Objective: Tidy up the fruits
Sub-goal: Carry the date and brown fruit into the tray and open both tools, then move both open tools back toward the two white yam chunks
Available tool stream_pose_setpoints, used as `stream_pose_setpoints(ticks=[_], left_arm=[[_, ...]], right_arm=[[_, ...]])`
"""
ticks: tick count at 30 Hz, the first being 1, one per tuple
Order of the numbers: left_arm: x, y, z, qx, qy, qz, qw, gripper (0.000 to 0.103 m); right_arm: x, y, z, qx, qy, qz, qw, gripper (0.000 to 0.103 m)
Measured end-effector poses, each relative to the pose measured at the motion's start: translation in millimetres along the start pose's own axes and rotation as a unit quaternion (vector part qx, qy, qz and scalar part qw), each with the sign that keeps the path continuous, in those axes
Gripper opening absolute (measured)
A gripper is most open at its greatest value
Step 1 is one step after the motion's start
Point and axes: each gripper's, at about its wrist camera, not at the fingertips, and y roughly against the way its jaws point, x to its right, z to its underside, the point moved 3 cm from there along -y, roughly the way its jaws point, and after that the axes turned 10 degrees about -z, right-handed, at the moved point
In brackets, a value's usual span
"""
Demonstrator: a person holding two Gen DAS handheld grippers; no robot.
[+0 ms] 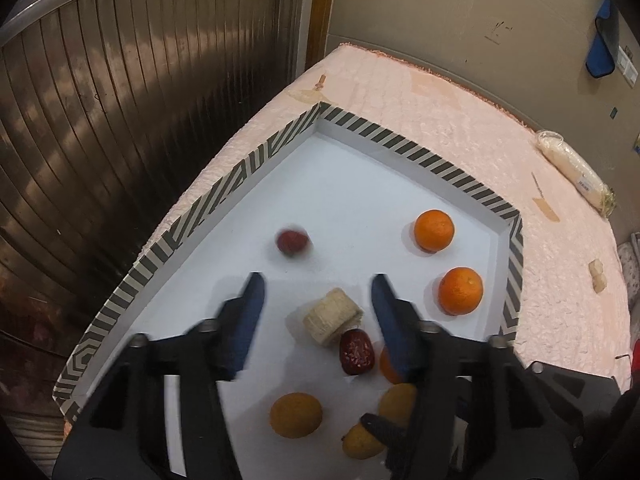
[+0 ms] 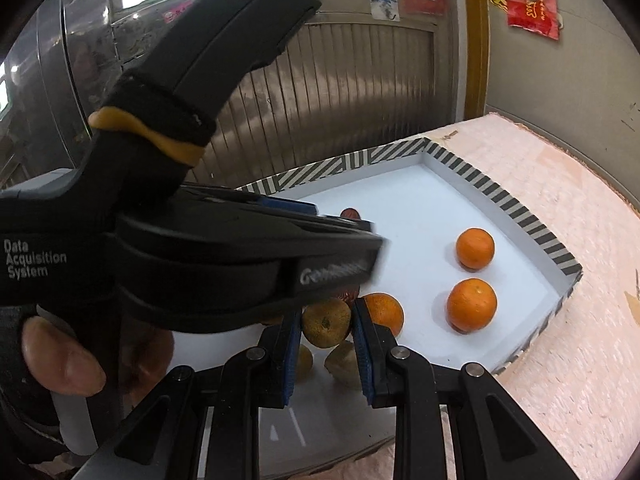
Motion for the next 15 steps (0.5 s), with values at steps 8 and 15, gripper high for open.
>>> stream_pose_setpoints(ticks=[8, 15], left_arm=[[0, 2, 0, 0.001, 0.002, -0.005, 1.0, 0.058], [15, 22, -3, 0.045, -0.014, -0.025, 0.9986, 0.058]], right_arm=[[5, 5, 2, 0.002, -0.009, 0.004, 1.0, 0.024], [17, 28, 6, 0.027, -0.036, 0.011, 0.999, 0.024]])
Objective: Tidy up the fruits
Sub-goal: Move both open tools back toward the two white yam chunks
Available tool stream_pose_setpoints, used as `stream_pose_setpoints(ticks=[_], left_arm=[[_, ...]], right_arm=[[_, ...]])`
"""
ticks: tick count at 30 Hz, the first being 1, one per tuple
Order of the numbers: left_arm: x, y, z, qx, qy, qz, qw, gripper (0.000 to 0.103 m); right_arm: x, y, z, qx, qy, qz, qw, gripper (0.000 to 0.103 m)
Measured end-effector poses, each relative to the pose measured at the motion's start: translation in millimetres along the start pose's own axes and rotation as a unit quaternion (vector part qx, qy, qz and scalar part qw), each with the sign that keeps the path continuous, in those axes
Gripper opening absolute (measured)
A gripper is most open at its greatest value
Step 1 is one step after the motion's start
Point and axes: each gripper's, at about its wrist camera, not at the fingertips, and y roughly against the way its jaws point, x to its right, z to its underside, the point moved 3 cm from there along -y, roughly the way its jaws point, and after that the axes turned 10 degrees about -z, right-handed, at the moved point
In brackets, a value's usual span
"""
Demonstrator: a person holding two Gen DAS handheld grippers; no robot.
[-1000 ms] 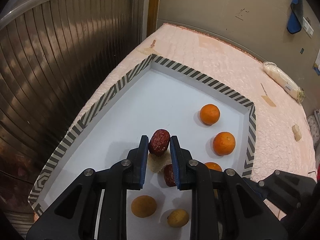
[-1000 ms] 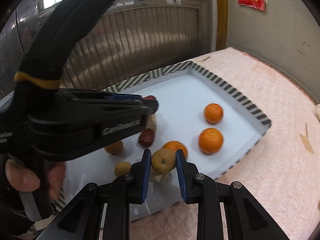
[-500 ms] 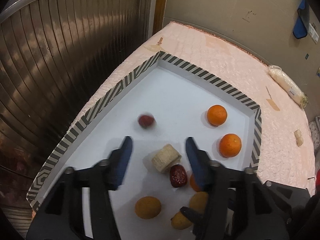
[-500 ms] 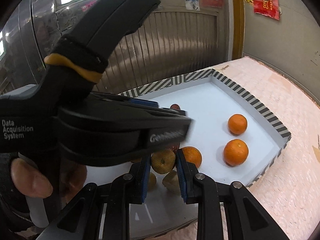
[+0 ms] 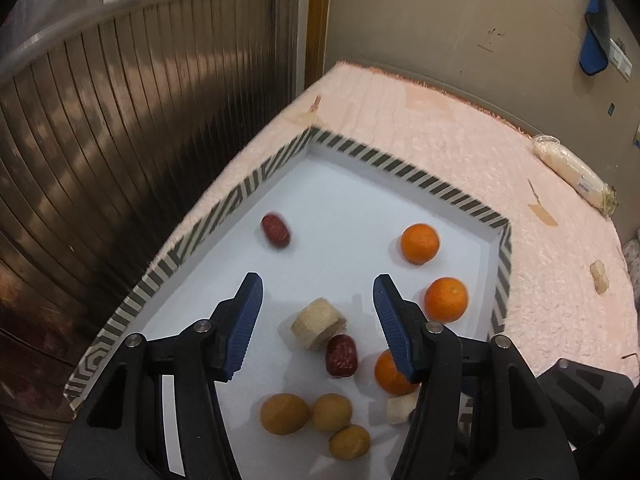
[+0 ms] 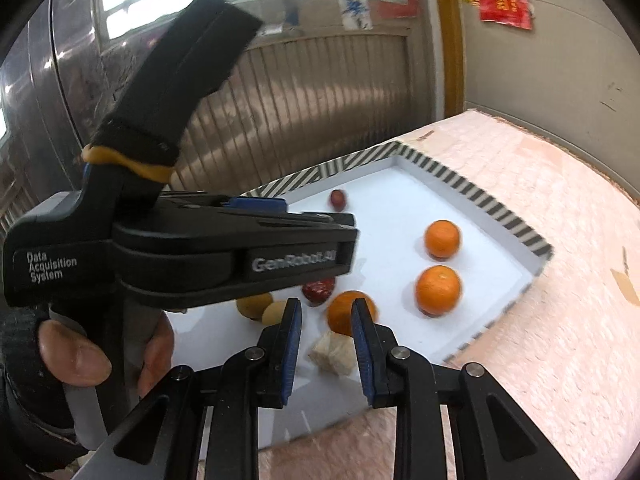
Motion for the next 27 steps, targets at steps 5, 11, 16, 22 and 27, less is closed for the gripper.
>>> stream_pose_setpoints(ticks=[5, 11, 16, 22, 27], left_arm=[[21, 16, -1, 0.025, -0.02, -0.004, 0.9995, 0.058], [63, 30, 4, 0.031, -0.047, 0.037, 0.9977, 0.058], [110, 40, 11, 0.028, -0.079, 0.076, 0.9935, 0.058], [160, 48, 15, 0.025, -0.115, 0.114, 0.9865, 0.058], [203, 49, 20, 0.013, -0.142, 0.144, 0.9793, 0.058]], right_arm=[[17, 25, 6, 0.017, -0.03, 0.03, 0.999, 0.025], [46, 54, 23, 0.023, -0.062, 0.07, 0.995, 0.027], [76, 82, 41, 0.025, -0.09, 0.104, 0.99, 0.028], [111, 124, 70, 0.027, -0.118, 0.15, 0.981, 0.033], [157, 159, 96, 0.021, -0.154, 0.196, 0.968, 0.034]])
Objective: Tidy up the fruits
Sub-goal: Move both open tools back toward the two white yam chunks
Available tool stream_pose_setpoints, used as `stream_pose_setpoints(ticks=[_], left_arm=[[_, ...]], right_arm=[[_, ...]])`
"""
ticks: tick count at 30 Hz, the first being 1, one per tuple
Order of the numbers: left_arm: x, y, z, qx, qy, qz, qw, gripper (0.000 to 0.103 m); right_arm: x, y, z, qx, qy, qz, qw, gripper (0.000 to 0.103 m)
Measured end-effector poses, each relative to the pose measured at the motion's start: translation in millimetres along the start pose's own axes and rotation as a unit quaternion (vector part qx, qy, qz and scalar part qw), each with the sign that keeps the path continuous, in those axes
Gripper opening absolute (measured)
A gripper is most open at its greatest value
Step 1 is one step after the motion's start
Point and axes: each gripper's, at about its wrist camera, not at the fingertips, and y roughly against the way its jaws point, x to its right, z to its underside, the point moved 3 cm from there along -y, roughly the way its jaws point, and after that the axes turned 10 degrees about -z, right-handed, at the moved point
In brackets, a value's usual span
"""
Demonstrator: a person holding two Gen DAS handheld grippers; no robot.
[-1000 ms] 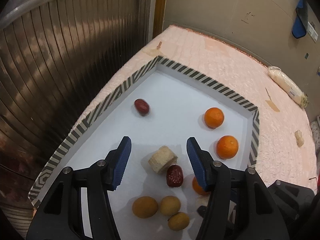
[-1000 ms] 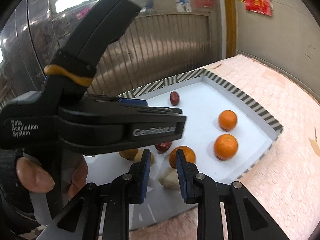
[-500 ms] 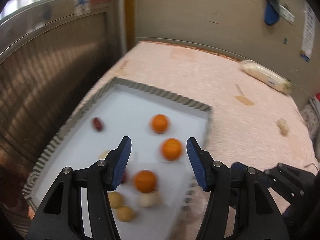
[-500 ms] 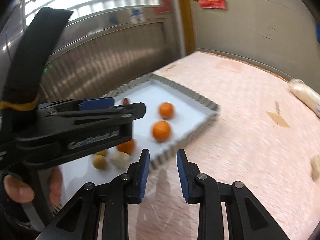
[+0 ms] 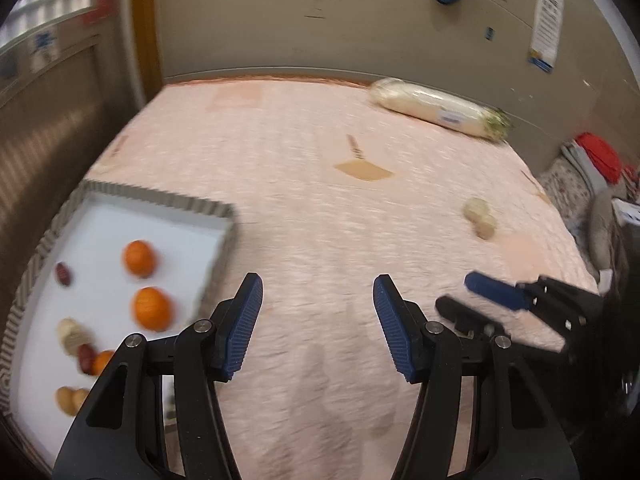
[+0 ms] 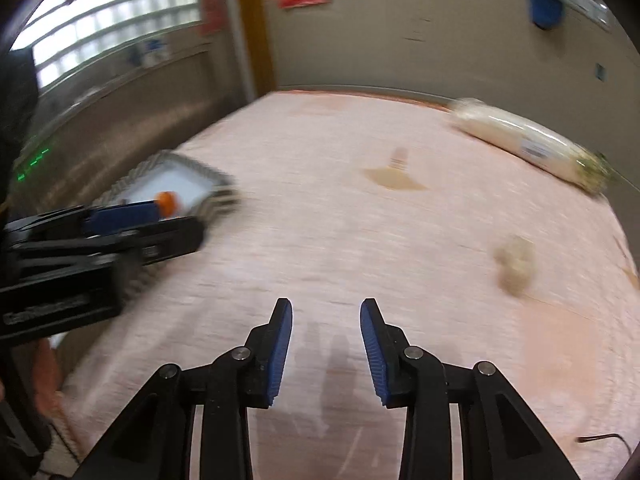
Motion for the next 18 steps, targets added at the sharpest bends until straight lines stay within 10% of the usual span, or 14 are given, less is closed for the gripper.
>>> stream_pose_setpoints(ticks=[18], left_arm=[[71, -36, -23, -0.024, -0.041, 0.035, 0.9983, 0.058]], right_arm=[[138, -2, -15, -0.001, -0.085, 0.047, 0.995, 0.035]])
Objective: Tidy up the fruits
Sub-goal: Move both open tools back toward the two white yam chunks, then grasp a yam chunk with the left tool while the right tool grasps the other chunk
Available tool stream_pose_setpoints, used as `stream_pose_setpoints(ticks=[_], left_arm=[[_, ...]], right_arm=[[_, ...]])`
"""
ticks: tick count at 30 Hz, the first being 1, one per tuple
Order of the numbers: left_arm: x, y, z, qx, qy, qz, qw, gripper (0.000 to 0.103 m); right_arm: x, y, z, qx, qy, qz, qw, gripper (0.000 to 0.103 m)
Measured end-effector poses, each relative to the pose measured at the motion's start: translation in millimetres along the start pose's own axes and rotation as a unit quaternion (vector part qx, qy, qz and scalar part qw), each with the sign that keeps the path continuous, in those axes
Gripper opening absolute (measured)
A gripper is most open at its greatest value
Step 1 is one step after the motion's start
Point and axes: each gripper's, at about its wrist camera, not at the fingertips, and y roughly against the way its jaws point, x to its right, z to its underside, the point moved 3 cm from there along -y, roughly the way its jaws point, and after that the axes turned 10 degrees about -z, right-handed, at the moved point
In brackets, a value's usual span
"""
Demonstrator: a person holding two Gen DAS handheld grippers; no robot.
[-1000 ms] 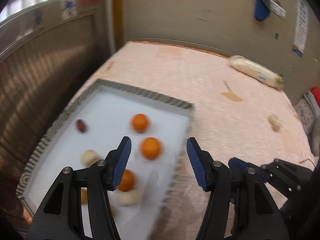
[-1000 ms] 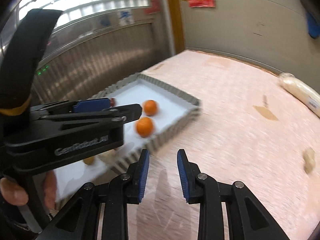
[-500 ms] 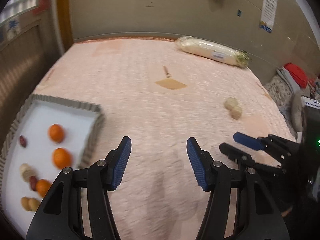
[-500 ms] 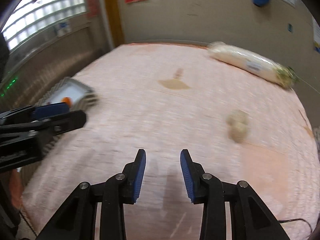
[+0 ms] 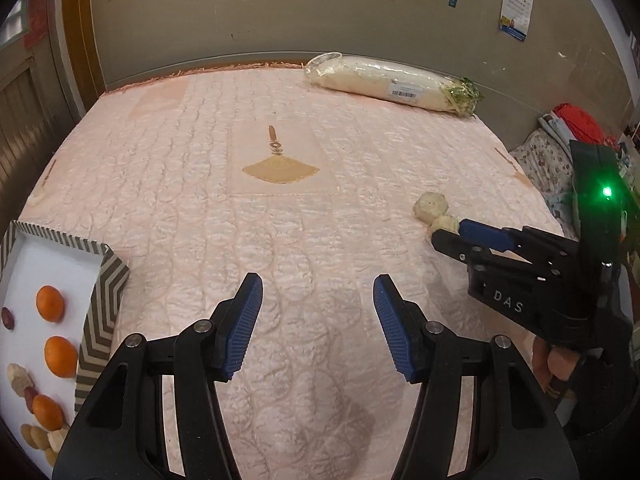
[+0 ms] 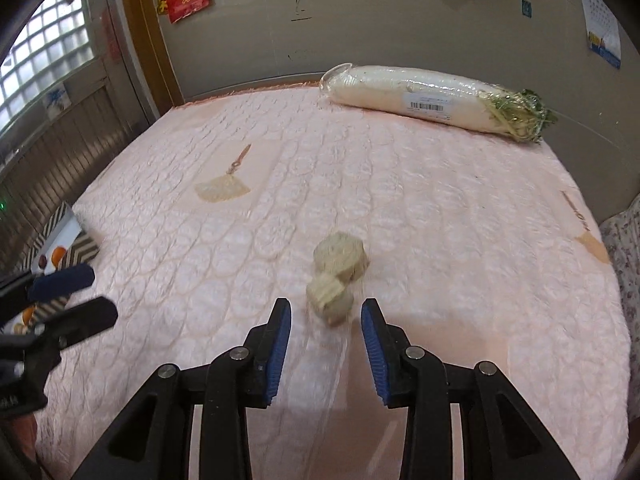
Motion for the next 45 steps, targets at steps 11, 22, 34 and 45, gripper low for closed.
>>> stream_pose_setpoints(ticks=[11, 22, 34, 45], left_arm=[[-14, -7, -7, 0.0, 0.018, -0.007, 0.9998, 0.058], [-6, -13, -11, -0.003, 0.011, -0.002, 0.9999, 0.058], [40, -33, -33, -0.001, -0.039, 0.038, 0.9985, 0.058], [91, -62, -54, -0.012, -0.11, 0.072, 0.9913, 0.058]], right_arm=[[-39, 3, 2, -0.015, 0.05, -0.079, 0.995, 0.036], [-27, -13, 2, -0.029, 0.046, -0.014, 0.998, 0.036], [-4, -2, 2, -0.04, 0.038, 0.031, 0.998, 0.026], [32, 18, -6, -0.024, 0.018, 0.071, 0.997, 0.026]])
